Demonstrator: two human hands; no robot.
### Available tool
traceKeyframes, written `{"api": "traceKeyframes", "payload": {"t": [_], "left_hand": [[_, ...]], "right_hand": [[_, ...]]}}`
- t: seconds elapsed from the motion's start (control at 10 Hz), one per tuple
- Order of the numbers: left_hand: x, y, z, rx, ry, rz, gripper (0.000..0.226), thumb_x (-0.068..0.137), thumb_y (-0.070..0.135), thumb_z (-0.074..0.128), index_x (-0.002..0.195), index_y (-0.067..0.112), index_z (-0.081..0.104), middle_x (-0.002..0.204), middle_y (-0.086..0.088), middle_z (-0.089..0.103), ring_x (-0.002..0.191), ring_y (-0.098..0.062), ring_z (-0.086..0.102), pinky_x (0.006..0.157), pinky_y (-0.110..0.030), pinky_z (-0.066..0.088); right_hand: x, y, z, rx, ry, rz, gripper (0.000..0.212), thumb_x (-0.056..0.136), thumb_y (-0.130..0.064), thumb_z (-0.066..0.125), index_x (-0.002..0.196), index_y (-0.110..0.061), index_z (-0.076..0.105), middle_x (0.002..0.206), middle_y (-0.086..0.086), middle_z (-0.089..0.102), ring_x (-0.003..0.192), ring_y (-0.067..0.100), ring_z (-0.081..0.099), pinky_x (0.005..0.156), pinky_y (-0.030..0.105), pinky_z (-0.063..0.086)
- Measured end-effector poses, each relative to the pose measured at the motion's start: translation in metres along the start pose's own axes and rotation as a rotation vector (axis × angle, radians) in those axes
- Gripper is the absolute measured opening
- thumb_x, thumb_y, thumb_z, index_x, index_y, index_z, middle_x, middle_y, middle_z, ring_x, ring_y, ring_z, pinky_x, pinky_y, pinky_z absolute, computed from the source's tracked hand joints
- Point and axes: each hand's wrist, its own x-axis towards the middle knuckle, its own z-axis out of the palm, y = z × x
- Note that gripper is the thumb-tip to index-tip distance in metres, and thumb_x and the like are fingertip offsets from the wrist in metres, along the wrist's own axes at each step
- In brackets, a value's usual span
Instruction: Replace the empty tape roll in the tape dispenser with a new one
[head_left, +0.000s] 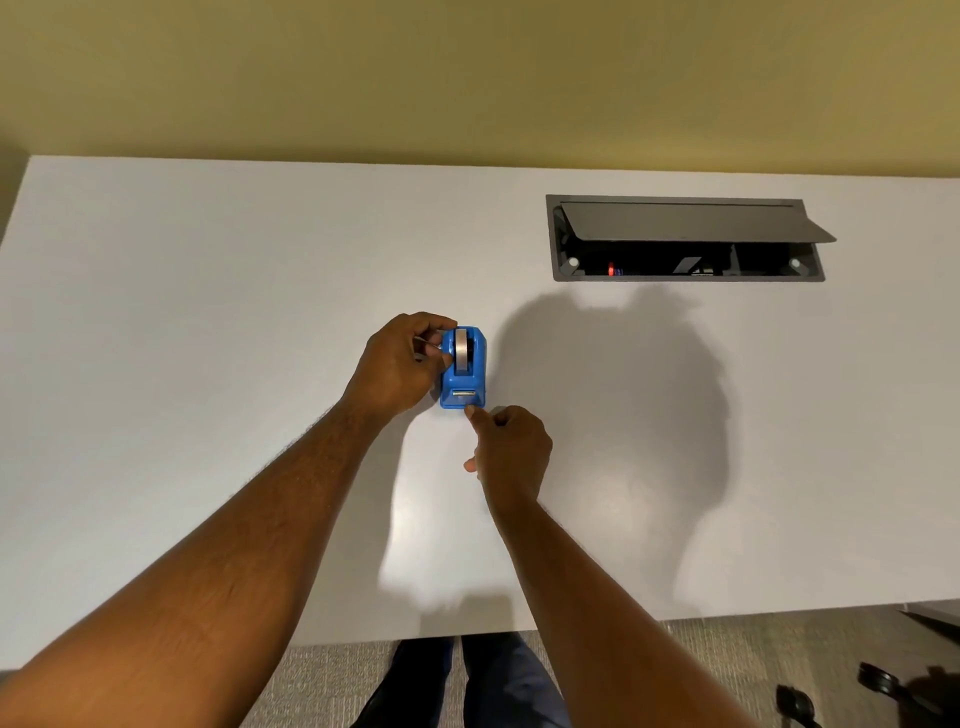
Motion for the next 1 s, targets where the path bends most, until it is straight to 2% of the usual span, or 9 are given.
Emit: {"api": "traceKeyframes", "payload": {"t": [0.1,0.2,0.3,0.4,0.5,0.6,0.7,0.8,1.0], "left_hand": [[0.000,0.001,0.002,0.008,0.010,-0.001,0.037,0.089,0.007,0.066,0.123,0.022,0.066,0.116,0.003,0.068,0.101,-0.014,0.064,0.090,-0.024,0.051],[-0.001,0.003,0.003,0.015,0.012,-0.012,0.037,0.090,0.007,0.066,0.124,0.021,0.065,0.117,0.002,0.068,0.101,-0.015,0.064,0.090,-0.025,0.050],[-0.003,0.005,0.003,0.041,0.014,-0.020,0.040,0.090,0.008,0.066,0.128,0.022,0.063,0.118,0.001,0.066,0.101,-0.015,0.062,0.092,-0.028,0.051],[-0.010,0.008,0.003,0.059,0.016,-0.026,0.042,0.093,0.009,0.063,0.134,0.020,0.059,0.123,-0.001,0.065,0.102,-0.013,0.060,0.091,-0.024,0.046],[-0.023,0.009,0.002,0.066,0.048,-0.005,0.039,0.095,0.010,0.060,0.133,0.018,0.059,0.122,-0.003,0.065,0.102,-0.011,0.057,0.091,-0.024,0.044],[-0.039,0.007,0.002,0.089,0.106,0.012,0.036,0.094,0.008,0.056,0.129,0.017,0.062,0.120,-0.004,0.066,0.105,-0.017,0.061,0.091,-0.026,0.044],[-0.052,0.002,0.002,0.110,0.088,-0.005,0.037,0.094,0.009,0.056,0.129,0.017,0.063,0.120,-0.003,0.068,0.109,-0.020,0.065,0.093,-0.026,0.045],[-0.057,0.003,-0.003,0.131,-0.014,-0.038,0.041,0.093,0.009,0.055,0.132,0.017,0.060,0.125,-0.003,0.069,0.115,-0.020,0.065,0.096,-0.025,0.045],[-0.058,0.025,-0.021,0.164,-0.003,-0.038,0.045,0.096,0.013,0.056,0.141,0.014,0.052,0.136,-0.008,0.061,0.123,-0.025,0.059,0.104,-0.033,0.044]], "right_hand": [[0.001,0.005,-0.003,-0.032,-0.016,-0.018,0.037,0.090,-0.046,0.066,0.067,-0.018,0.060,0.048,-0.008,0.059,0.039,0.002,0.062,0.053,0.016,0.046],[0.001,0.005,-0.007,-0.095,-0.042,-0.036,0.034,0.091,-0.045,0.065,0.072,-0.017,0.063,0.051,-0.010,0.059,0.036,-0.001,0.059,0.050,0.009,0.037],[0.003,0.006,-0.008,-0.174,-0.065,-0.062,0.030,0.090,-0.046,0.066,0.076,-0.019,0.063,0.059,-0.010,0.062,0.047,0.008,0.066,0.059,0.017,0.049],[0.003,0.008,-0.010,-0.252,-0.061,-0.086,0.024,0.091,-0.044,0.065,0.083,-0.023,0.060,0.073,-0.006,0.067,0.066,0.014,0.070,0.075,0.030,0.059],[0.003,0.006,-0.021,-0.318,-0.050,-0.116,0.018,0.095,-0.038,0.060,0.095,-0.020,0.060,0.084,-0.003,0.068,0.077,0.016,0.067,0.079,0.032,0.057],[-0.001,0.002,-0.035,-0.415,-0.049,-0.244,0.014,0.097,-0.030,0.054,0.096,-0.017,0.058,0.087,-0.001,0.065,0.078,0.017,0.062,0.074,0.031,0.054],[0.000,0.001,-0.042,-0.468,-0.120,-0.392,0.009,0.095,-0.023,0.052,0.100,-0.017,0.057,0.098,0.001,0.059,0.084,0.022,0.061,0.075,0.035,0.052],[0.001,-0.007,-0.051,-0.545,-0.247,-0.438,0.030,0.093,-0.021,0.055,0.123,-0.017,0.055,0.116,0.004,0.056,0.103,0.024,0.059,0.087,0.036,0.051],[0.001,-0.031,-0.073,-0.722,-0.332,-0.483,0.050,0.099,-0.035,0.051,0.145,-0.018,0.039,0.142,0.007,0.048,0.129,0.028,0.047,0.104,0.040,0.042]]}}
